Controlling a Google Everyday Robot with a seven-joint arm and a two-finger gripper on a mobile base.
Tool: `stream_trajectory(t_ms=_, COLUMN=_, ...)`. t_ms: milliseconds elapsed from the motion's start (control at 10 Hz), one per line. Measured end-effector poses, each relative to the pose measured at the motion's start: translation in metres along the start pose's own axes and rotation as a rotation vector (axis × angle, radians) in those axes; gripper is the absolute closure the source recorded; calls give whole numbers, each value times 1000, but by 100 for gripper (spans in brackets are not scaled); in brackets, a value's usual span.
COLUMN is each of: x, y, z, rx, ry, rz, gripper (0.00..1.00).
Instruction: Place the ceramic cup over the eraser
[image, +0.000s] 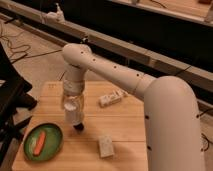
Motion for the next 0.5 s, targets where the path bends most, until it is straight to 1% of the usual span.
stream_trajectory(t_ms=200, x=12, y=2, z=7, rx=6, ry=-10, rz=5, gripper=100)
stream_trajectory(t_ms=500, x=23, y=7, z=14, rx=11, ry=-8, rz=6, gripper=100)
